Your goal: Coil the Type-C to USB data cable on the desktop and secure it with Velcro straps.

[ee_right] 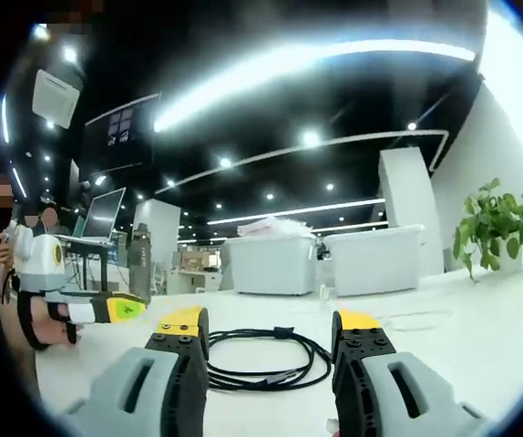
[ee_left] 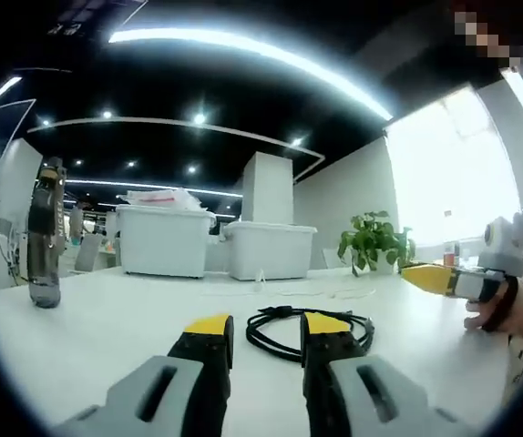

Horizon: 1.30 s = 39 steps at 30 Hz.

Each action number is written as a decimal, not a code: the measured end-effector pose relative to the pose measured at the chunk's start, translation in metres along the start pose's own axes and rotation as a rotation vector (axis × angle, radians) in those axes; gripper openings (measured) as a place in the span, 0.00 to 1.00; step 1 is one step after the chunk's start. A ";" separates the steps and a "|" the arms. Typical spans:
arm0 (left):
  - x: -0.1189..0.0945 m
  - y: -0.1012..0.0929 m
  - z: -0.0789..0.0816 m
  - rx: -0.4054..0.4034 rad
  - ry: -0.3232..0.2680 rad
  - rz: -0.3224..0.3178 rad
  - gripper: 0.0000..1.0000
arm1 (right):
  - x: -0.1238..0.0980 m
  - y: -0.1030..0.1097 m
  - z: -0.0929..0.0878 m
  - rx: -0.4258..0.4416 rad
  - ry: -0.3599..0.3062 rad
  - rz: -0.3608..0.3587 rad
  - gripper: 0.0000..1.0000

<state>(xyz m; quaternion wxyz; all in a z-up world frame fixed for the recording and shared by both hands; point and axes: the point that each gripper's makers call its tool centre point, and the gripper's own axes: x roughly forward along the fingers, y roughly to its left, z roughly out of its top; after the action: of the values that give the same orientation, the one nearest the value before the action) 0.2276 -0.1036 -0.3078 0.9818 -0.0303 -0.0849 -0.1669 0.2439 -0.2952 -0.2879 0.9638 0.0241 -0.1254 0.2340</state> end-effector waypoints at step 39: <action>-0.003 0.018 -0.004 0.067 0.021 0.132 0.31 | 0.000 0.018 -0.002 0.005 0.007 0.100 0.55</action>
<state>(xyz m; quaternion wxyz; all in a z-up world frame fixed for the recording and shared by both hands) 0.2311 -0.0856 -0.3129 0.9920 -0.0013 -0.0779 -0.0990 0.2359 -0.2786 -0.2896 0.9513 0.0196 -0.1224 0.2822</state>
